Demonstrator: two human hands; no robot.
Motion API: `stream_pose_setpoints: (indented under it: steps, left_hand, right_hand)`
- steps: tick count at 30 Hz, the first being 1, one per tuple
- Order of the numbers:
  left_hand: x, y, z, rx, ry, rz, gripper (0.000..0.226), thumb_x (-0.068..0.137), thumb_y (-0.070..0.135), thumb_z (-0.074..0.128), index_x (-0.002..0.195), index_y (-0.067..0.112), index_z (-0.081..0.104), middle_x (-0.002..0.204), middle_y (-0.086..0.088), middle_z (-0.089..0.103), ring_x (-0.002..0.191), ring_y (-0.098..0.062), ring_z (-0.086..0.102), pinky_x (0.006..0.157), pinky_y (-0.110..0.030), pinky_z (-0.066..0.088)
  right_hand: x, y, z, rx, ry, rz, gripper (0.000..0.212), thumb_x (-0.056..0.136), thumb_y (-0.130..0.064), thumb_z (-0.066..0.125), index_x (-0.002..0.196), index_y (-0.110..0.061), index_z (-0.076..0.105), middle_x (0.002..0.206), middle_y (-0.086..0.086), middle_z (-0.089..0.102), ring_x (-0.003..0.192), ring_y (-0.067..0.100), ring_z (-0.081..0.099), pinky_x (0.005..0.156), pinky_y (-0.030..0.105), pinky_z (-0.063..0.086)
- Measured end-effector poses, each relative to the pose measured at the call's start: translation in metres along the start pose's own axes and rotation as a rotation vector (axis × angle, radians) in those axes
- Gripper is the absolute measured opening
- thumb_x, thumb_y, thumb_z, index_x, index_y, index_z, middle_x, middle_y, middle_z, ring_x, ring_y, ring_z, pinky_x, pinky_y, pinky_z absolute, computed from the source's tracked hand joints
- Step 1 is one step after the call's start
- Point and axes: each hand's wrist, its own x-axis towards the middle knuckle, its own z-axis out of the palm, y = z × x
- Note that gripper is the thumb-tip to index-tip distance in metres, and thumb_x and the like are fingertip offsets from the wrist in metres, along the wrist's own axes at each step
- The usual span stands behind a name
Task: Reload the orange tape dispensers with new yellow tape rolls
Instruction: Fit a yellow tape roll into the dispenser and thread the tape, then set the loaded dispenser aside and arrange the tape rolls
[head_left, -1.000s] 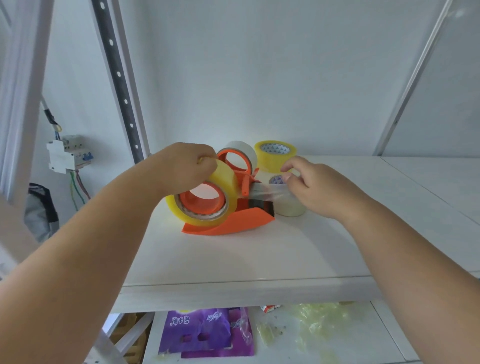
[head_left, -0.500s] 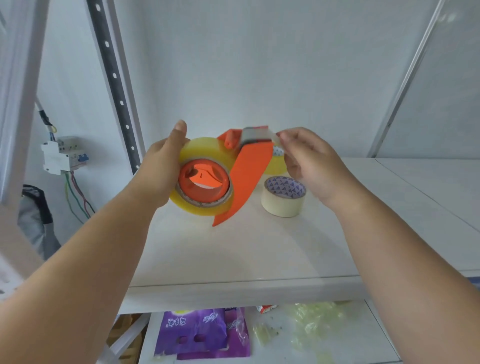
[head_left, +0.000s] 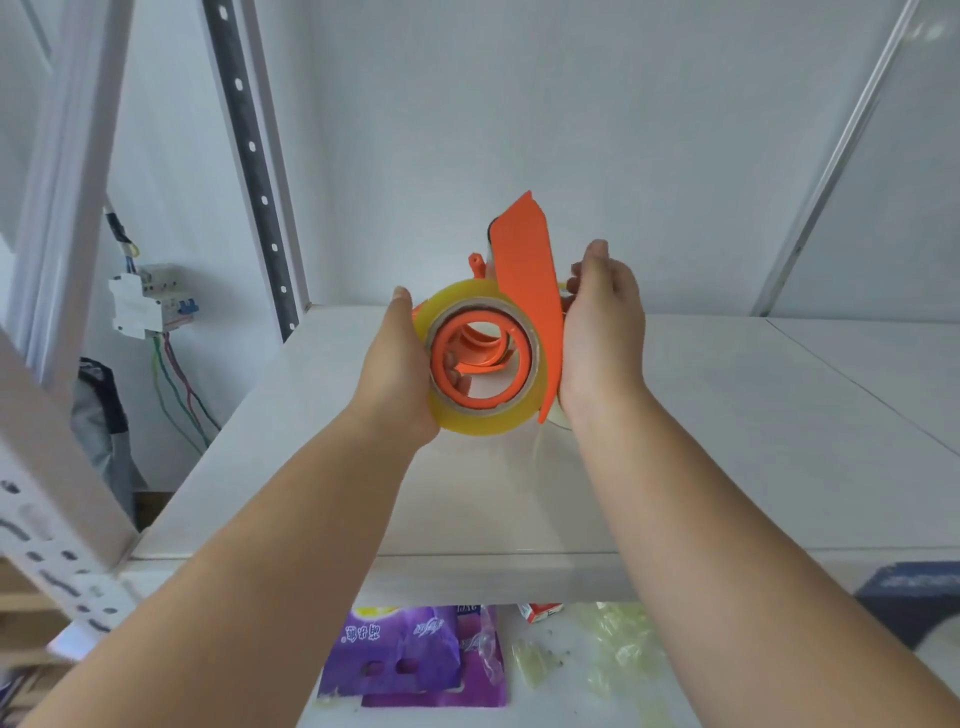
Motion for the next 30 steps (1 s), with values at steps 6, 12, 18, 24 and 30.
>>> stream_pose_setpoints:
  steps: [6,12,18,24,30]
  left_hand:
    - [-0.011,-0.008,0.004,-0.257,-0.060,-0.160,0.033,0.093,0.028,0.039,0.068,0.015,0.055,0.041,-0.001,0.050,0.030,-0.016,0.050,0.043,-0.017,0.046]
    - [-0.008,-0.024,0.002,-0.436,-0.063,-0.233,0.015,0.084,0.019,0.046,0.077,0.017,0.059,0.066,-0.002,0.059,0.059,-0.021,0.061,0.070,-0.028,0.054]
    - [-0.007,-0.024,0.000,-0.502,-0.010,-0.244,0.020,0.082,0.015,0.042,0.076,0.013,0.061,0.075,-0.006,0.061,0.074,-0.025,0.062,0.086,-0.036,0.052]
    - [-0.004,-0.014,-0.010,-0.090,-0.016,-0.153,0.019,0.086,0.015,0.049,0.083,0.023,0.067,0.075,0.002,0.068,0.071,-0.017,0.061,0.067,-0.027,0.048]
    - [0.006,0.010,-0.034,0.507,0.315,0.294,0.018,0.087,0.021,0.047,0.103,0.024,0.055,0.104,0.002,0.054,0.094,-0.018,0.052,0.084,-0.031,0.042]
  right_hand:
    - [-0.016,0.010,-0.007,-0.133,-0.164,-0.059,0.034,0.096,-0.035,0.045,0.089,-0.015,0.071,0.091,0.005,0.072,0.087,0.015,0.067,0.085,0.034,0.052]
    - [-0.027,-0.002,-0.009,-0.260,-0.362,-0.152,0.058,0.095,-0.046,0.040,0.110,0.007,0.057,0.110,0.024,0.064,0.099,0.024,0.060,0.092,0.039,0.046]
    - [-0.023,0.004,-0.012,-0.354,-0.561,-0.177,0.057,0.087,-0.025,0.065,0.140,-0.028,0.043,0.117,-0.018,0.057,0.106,-0.013,0.054,0.089,0.005,0.038]
    - [-0.013,0.004,-0.010,-0.427,-0.487,-0.277,0.063,0.076,-0.023,0.050,0.138,-0.035,0.046,0.119,-0.014,0.049,0.117,0.000,0.047,0.094,0.011,0.036]
    - [0.007,-0.007,-0.018,-0.614,-0.580,-0.391,0.066,0.068,-0.027,0.045,0.133,-0.036,0.051,0.117,-0.011,0.049,0.112,-0.003,0.045,0.094,0.002,0.030]
